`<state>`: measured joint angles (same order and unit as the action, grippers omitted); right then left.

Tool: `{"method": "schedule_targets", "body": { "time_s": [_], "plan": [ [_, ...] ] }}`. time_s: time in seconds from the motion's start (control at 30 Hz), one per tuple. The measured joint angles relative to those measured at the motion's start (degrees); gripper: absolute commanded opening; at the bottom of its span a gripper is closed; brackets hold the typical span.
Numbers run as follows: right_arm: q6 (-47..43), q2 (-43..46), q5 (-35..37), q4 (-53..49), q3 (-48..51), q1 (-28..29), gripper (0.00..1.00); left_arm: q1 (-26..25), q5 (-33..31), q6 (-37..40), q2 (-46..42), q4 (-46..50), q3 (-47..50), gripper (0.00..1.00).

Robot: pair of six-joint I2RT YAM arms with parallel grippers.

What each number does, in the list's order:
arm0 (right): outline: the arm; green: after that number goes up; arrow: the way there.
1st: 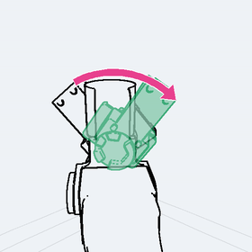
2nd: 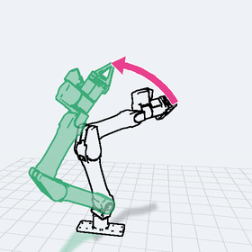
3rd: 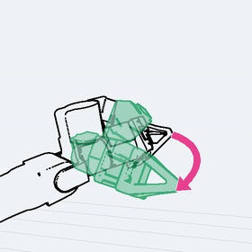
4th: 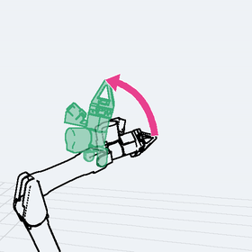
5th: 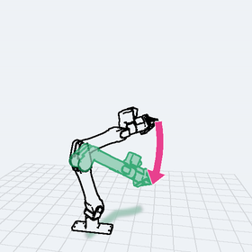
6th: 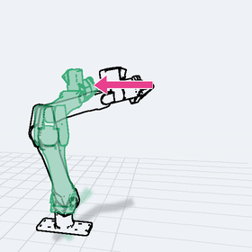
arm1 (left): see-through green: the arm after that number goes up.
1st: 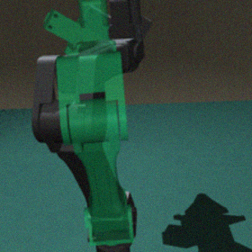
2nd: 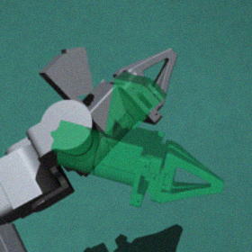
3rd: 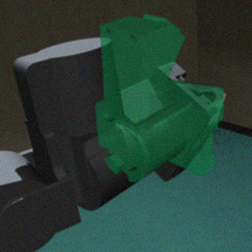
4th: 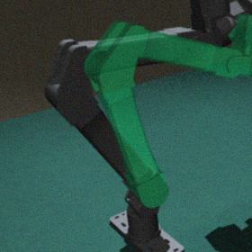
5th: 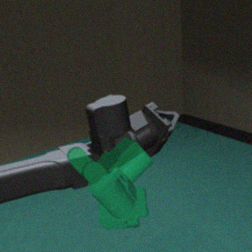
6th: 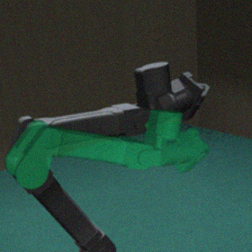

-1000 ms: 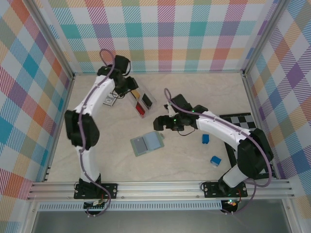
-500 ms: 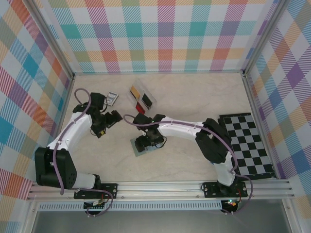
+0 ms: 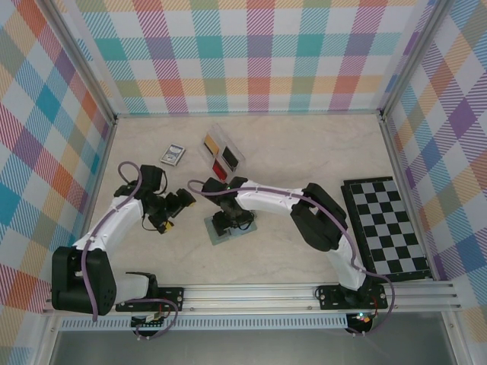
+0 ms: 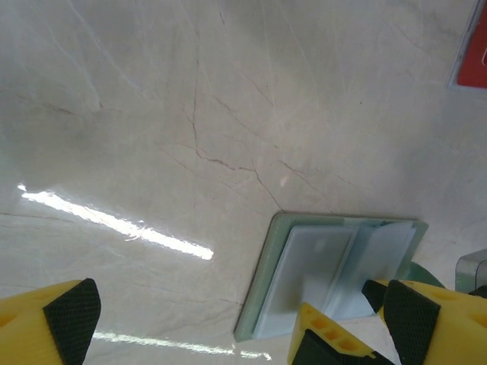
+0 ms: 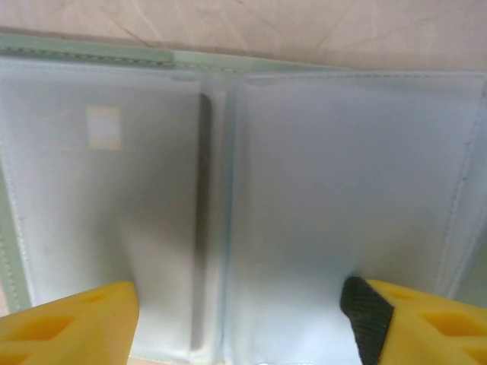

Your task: Take the credit cards out of the card holder

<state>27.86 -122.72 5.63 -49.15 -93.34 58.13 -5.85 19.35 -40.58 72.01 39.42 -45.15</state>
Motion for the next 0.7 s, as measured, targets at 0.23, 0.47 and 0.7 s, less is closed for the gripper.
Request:
{"method": "schedule_targets", "body": {
  "time_s": [0.23,0.47,0.7],
  "plan": [
    [1.1,0.7,-1.5,0.7,0.6,-0.8,0.71,-0.7,5.6,-2.1,0.1,-4.7,4.2,0.66],
    [1.7,8.9,-7.7,5.4,6.7,-3.5,0.67,-4.2,7.3,-3.8,1.8,-8.4,4.5,0.47],
    [2.5,10.4,-18.7,12.4,9.3,-7.3,0.4,-8.9,7.7,-5.1,7.3,-12.0,4.5,0.33]
  ]
}}
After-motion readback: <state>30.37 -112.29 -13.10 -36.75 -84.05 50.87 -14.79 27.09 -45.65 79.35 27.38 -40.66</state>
